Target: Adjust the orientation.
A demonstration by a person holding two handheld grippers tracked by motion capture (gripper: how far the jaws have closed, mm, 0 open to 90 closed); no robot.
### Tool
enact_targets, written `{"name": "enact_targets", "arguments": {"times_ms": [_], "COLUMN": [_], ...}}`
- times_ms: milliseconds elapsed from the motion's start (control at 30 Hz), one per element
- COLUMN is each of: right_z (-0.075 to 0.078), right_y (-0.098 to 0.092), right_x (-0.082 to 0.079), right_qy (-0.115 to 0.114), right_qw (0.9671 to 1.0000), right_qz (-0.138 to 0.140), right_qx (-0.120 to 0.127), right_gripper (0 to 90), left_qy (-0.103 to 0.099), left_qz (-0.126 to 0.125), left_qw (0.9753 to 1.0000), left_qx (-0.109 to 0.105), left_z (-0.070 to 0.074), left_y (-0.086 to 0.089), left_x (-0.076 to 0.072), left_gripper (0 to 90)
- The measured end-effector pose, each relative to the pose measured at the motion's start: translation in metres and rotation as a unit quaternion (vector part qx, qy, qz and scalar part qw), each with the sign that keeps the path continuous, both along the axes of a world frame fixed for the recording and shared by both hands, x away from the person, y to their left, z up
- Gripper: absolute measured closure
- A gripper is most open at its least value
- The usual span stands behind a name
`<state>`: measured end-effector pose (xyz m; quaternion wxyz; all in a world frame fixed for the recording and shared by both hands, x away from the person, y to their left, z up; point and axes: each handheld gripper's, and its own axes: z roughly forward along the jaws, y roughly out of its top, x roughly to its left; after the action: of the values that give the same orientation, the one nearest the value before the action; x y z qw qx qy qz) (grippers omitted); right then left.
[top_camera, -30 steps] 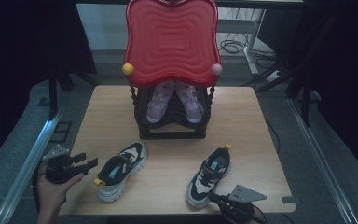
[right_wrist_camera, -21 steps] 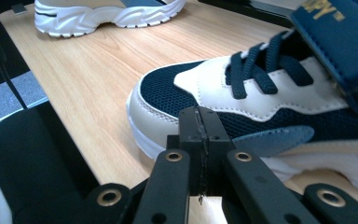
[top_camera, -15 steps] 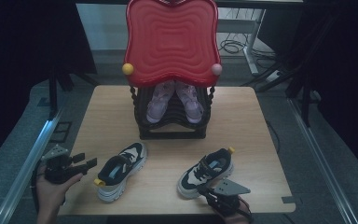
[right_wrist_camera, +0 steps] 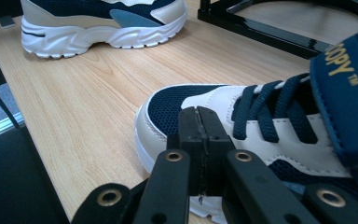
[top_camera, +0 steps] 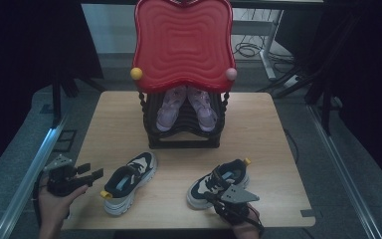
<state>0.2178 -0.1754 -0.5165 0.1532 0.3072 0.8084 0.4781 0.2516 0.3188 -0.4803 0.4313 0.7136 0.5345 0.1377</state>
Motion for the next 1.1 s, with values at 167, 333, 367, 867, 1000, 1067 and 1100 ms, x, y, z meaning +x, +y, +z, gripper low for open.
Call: {"name": "enact_targets", "arguments": {"times_ms": [167, 333, 367, 867, 1000, 1067, 1100], "right_z": [-0.001, -0.001, -0.002, 0.001, -0.002, -0.006, -0.011], "right_y": [0.002, 0.005, 0.005, 0.015, 0.010, 0.010, 0.011], "right_x": [0.003, 0.007, 0.008, 0.012, 0.003, -0.002, -0.003], "right_qy": [0.005, 0.007, 0.007, 0.008, 0.017, 0.024, 0.027], "right_qw": [1.0000, 0.9999, 0.9999, 0.9996, 0.9997, 0.9996, 0.9995], "right_qz": [-0.004, -0.011, -0.012, -0.026, -0.020, -0.016, -0.016], "right_qx": [0.001, 0.001, 0.001, -0.001, 0.001, -0.004, -0.012], "right_gripper": [90.0, 90.0, 90.0, 90.0, 90.0, 90.0, 90.0], "left_qy": [0.000, 0.000, 0.001, 0.000, -0.003, -0.003, -0.003], "left_qz": [-0.001, 0.000, 0.000, 0.002, 0.001, 0.002, 0.001], "left_qw": [1.0000, 1.0000, 1.0000, 1.0000, 1.0000, 1.0000, 1.0000], "left_qx": [0.001, 0.001, 0.001, 0.001, 0.000, 0.000, 0.000], "left_z": [0.000, 0.000, 0.000, 0.000, 0.001, 0.001, 0.001], "left_y": [0.000, 0.000, 0.000, 0.002, 0.001, 0.001, 0.001], "left_x": [0.000, 0.000, 0.000, -0.001, -0.001, -0.001, -0.001], "left_gripper": [35.6, 35.6, 35.6, 35.7, 35.7, 35.7, 35.7]}}
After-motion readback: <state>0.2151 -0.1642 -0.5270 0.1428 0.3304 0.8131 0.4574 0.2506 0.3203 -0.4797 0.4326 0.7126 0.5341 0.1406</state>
